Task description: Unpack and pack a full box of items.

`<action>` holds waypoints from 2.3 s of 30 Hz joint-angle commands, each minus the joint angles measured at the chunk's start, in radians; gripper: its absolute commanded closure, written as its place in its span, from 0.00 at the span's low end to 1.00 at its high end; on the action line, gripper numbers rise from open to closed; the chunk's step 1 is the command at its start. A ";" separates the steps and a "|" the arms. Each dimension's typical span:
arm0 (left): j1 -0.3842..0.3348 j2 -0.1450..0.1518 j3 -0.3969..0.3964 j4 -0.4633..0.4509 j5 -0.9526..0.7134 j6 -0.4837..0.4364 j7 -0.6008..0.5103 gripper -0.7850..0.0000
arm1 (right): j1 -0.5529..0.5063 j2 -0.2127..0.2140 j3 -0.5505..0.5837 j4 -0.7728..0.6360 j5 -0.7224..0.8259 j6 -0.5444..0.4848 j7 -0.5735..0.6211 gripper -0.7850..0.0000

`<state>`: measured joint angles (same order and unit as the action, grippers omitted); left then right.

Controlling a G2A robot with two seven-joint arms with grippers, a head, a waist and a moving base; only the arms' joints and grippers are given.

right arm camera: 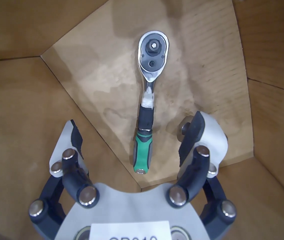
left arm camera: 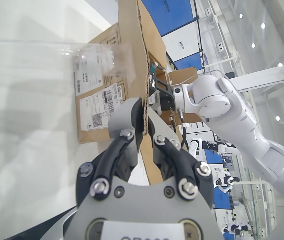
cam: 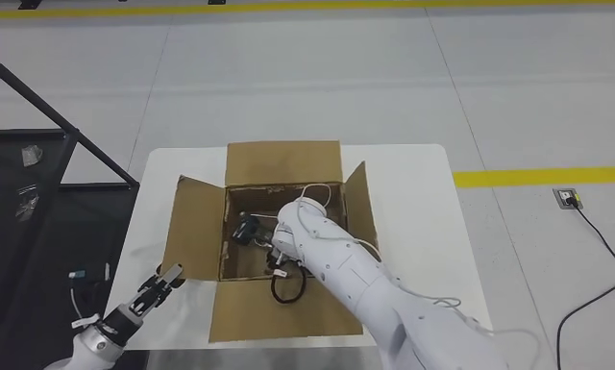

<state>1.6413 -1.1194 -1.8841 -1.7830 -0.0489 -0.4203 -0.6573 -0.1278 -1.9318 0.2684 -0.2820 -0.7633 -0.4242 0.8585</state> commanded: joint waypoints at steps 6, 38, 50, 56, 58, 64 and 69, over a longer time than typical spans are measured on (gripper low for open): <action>0.011 0.006 -0.011 0.002 -0.024 -0.012 -0.033 1.00 | -0.006 -0.012 0.013 0.027 0.001 -0.012 -0.008 0.20; 0.028 0.028 0.006 -0.001 -0.048 -0.061 -0.115 1.00 | -0.032 -0.029 0.055 0.119 -0.037 0.067 -0.028 0.51; 0.022 0.036 0.016 -0.004 -0.045 -0.069 -0.126 1.00 | -0.040 -0.032 0.065 0.121 -0.056 0.062 -0.021 0.64; 0.020 0.039 0.023 -0.002 -0.036 -0.072 -0.125 1.00 | -0.041 -0.034 0.069 0.122 -0.069 0.067 -0.016 0.88; 0.020 0.040 0.024 -0.001 -0.035 -0.071 -0.123 1.00 | -0.039 -0.035 0.072 0.122 -0.069 0.062 -0.020 1.00; 0.015 0.044 0.024 0.003 -0.026 -0.069 -0.113 1.00 | -0.025 -0.029 0.085 0.126 -0.066 0.029 -0.060 1.00; -0.011 0.049 0.021 0.016 -0.016 -0.064 -0.119 1.00 | -0.008 -0.024 0.093 0.117 -0.068 -0.026 -0.082 1.00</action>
<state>1.6366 -1.0716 -1.8619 -1.7711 -0.0653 -0.4860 -0.7730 -0.1387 -1.9568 0.3604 -0.1645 -0.8314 -0.4390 0.7783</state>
